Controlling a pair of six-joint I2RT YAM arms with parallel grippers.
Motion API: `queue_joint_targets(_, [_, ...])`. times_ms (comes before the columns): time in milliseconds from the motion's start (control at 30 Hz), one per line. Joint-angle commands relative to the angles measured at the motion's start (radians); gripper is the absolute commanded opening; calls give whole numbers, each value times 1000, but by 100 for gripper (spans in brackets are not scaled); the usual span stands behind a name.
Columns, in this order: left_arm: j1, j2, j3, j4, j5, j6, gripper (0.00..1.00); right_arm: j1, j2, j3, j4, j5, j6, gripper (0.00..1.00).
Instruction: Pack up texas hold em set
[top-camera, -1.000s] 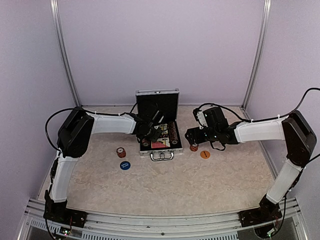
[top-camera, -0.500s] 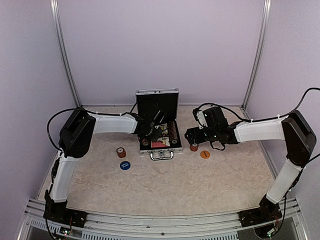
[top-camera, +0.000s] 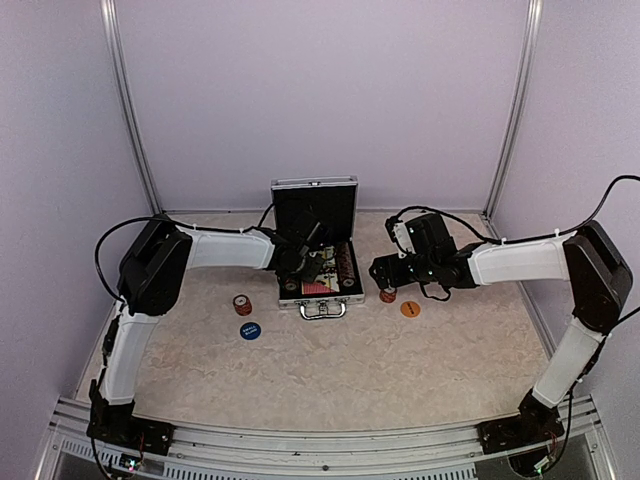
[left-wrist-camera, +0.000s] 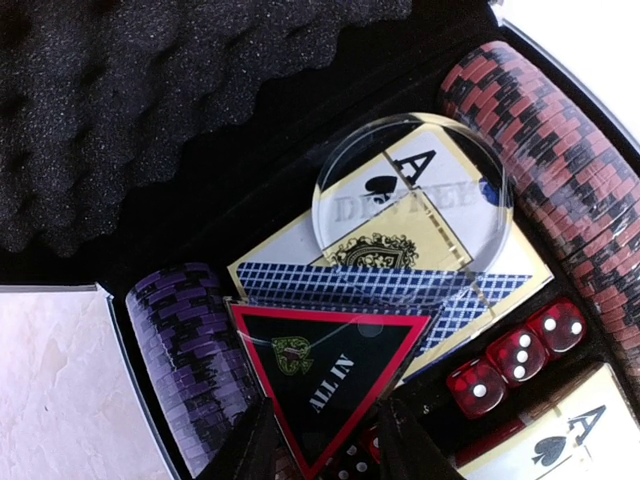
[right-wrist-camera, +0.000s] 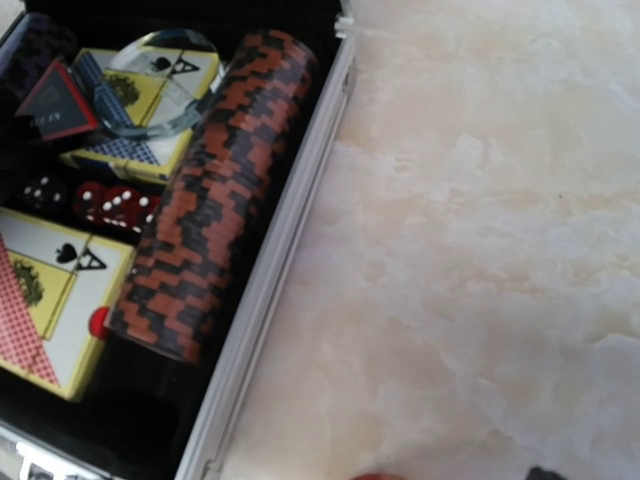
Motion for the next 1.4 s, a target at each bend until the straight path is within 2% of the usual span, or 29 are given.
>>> queue_joint_targets(0, [13, -28, -46, 43, -68, -25, 36, -5, 11, 23, -5, -2, 0, 88])
queue_joint_targets(200, [-18, -96, -92, 56, -101, -32, 44, -5, 12, 22, -4, -2, 0, 88])
queue_joint_targets(500, [-59, -201, -148, 58, -152, -61, 61, -6, 3, 16, -2, -1, 1, 88])
queue_joint_targets(933, [-102, -455, -365, 64, -201, -184, 97, -5, -13, 2, 5, 3, 3, 88])
queue_joint_targets(1367, [-117, -719, -667, 7, -233, -364, 99, -6, -35, 4, -25, 16, 0, 89])
